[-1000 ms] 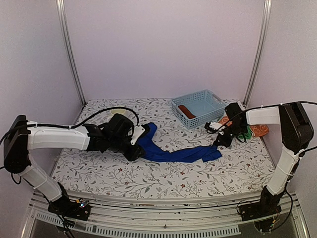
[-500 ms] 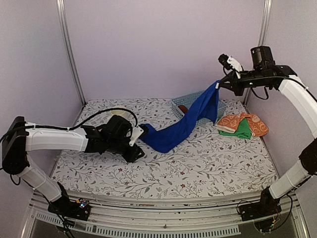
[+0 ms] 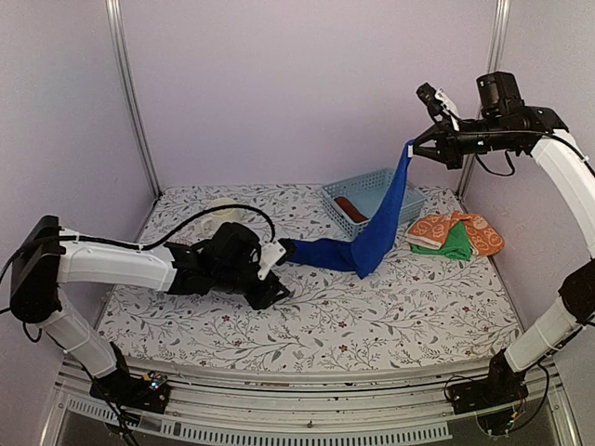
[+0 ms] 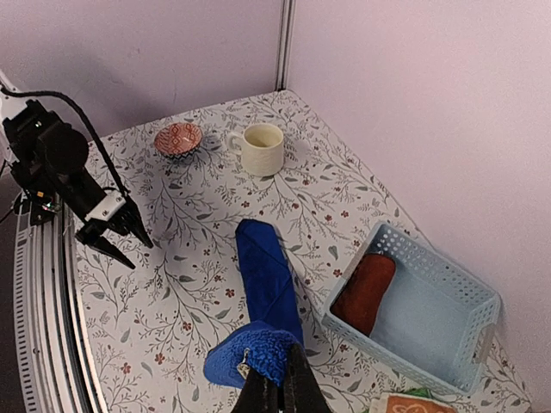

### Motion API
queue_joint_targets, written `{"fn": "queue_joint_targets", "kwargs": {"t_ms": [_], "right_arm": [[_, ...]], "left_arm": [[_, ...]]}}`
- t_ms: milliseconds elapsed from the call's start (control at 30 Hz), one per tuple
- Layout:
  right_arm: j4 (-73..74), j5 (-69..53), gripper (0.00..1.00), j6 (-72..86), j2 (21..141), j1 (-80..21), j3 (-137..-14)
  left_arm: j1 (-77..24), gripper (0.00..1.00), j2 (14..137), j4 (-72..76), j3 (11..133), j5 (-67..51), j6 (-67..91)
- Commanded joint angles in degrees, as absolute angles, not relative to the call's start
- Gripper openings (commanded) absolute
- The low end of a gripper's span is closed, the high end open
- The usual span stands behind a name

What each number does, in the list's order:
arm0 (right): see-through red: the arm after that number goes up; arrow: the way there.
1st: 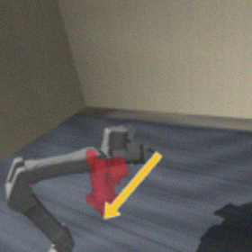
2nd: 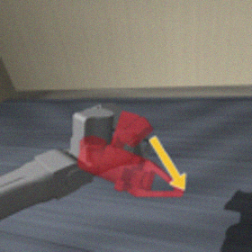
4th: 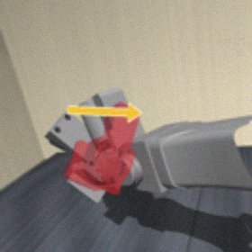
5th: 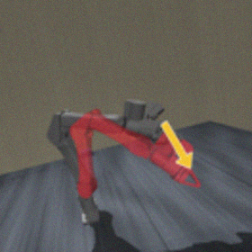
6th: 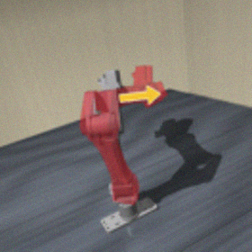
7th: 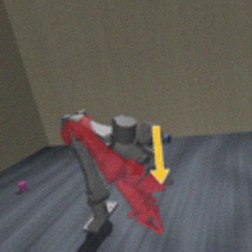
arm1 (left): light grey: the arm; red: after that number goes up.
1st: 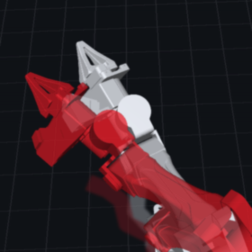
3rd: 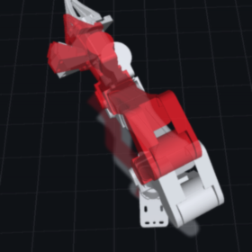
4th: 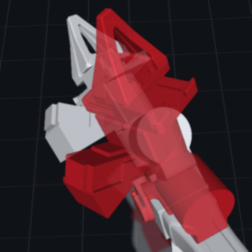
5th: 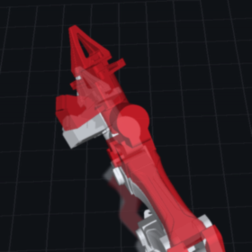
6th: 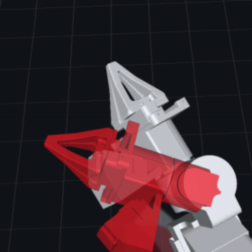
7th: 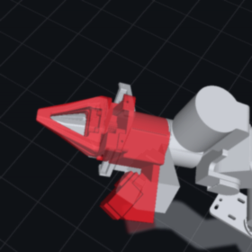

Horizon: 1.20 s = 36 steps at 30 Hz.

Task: Roll the towels
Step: Adjust the towel at the center of the board.

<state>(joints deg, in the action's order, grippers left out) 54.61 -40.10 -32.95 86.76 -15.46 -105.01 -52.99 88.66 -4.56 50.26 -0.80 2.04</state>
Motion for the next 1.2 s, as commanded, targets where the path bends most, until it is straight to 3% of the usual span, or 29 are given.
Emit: {"fn": "queue_joint_targets", "kwargs": {"t_ms": [0,200,333,633,833,933,1167], "right_arm": [[52.7,-42.1,0.03,-30.0,83.6,-15.5,-113.0],[47.0,-33.3,0.02,-22.8,84.6,-9.2,-113.8],[44.5,-28.8,0.03,-23.5,83.9,-8.4,-107.0],[42.1,-29.1,0.04,-24.1,81.3,-8.3,-97.6],[41.8,-26.8,0.04,-24.4,81.2,-8.4,-95.9],[41.6,-27.2,0.04,-24.4,81.2,-8.3,-95.6],[41.6,-27.8,0.04,-24.3,81.8,-8.3,-95.3]], "left_arm": [[-53.4,0.49,93.8,-0.3,53.6,1.0,-1.8],[-53.3,0.52,101.9,-0.2,62.2,1.8,-6.0],[-53.3,0.55,105.8,1.9,64.8,4.2,-7.5],[-48.4,0.53,107.3,4.2,65.2,5.0,-6.6],[-46.8,0.49,106.7,3.5,66.8,-8.8,-9.7],[-48.5,0.51,108.2,6.0,66.8,-17.7,-10.2],[-53.6,0.54,119.7,3.6,75.8,-15.0,-8.7]]}}
